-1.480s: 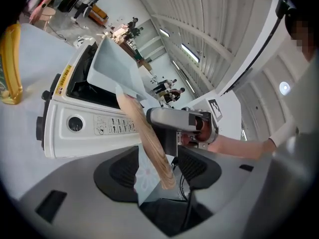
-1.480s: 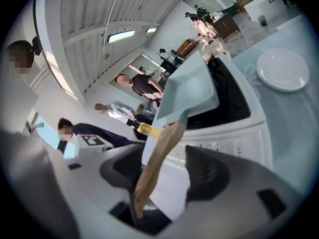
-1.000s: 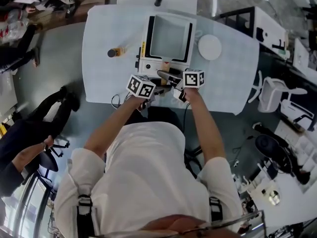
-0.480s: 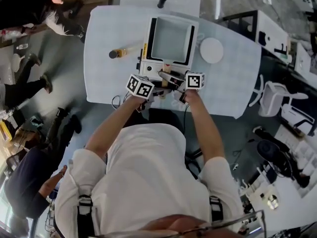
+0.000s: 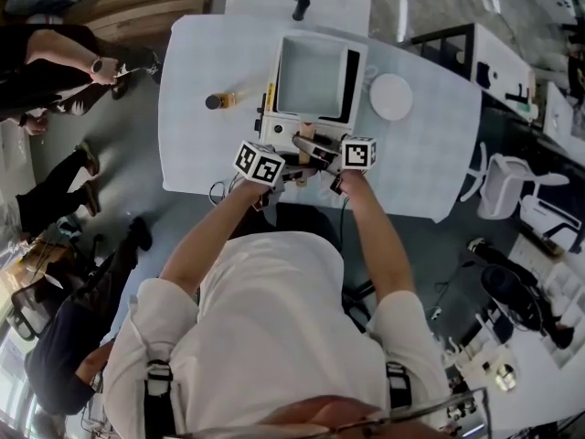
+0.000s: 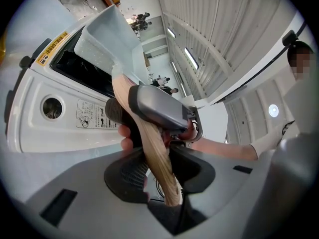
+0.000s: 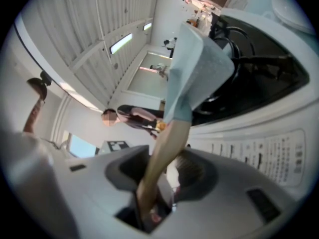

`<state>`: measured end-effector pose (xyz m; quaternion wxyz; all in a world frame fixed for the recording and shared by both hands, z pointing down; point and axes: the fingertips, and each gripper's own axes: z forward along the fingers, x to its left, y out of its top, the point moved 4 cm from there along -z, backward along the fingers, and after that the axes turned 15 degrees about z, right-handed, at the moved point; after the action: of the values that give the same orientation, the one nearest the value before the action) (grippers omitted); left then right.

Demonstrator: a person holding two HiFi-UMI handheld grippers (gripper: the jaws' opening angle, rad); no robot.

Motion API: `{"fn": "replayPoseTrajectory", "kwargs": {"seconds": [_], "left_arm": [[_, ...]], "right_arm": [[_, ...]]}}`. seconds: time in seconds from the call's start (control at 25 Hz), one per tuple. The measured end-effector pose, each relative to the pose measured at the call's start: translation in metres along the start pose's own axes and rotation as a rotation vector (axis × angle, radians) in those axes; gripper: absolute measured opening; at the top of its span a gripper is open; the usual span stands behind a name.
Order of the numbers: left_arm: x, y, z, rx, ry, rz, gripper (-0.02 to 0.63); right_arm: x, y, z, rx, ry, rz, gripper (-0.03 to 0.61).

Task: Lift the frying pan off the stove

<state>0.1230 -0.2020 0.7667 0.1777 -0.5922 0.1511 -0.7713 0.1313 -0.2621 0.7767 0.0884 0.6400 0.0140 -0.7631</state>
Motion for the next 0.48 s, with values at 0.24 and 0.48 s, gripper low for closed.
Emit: {"fn": "replayPoseTrajectory", "kwargs": {"seconds": [0.24,0.48], "left_arm": [[-0.007,0.003,-0.011,0.02,0.007,0.034,0.155],[-0.025,0.005,-0.027,0.045,-0.003,0.071,0.154]], "right_arm": [[0.014,-0.002,0.004,-0.017,0.022,-0.009,0.176],[0.038,-0.013,0.01,-0.039,0.023,-0.055,0.176]]}}
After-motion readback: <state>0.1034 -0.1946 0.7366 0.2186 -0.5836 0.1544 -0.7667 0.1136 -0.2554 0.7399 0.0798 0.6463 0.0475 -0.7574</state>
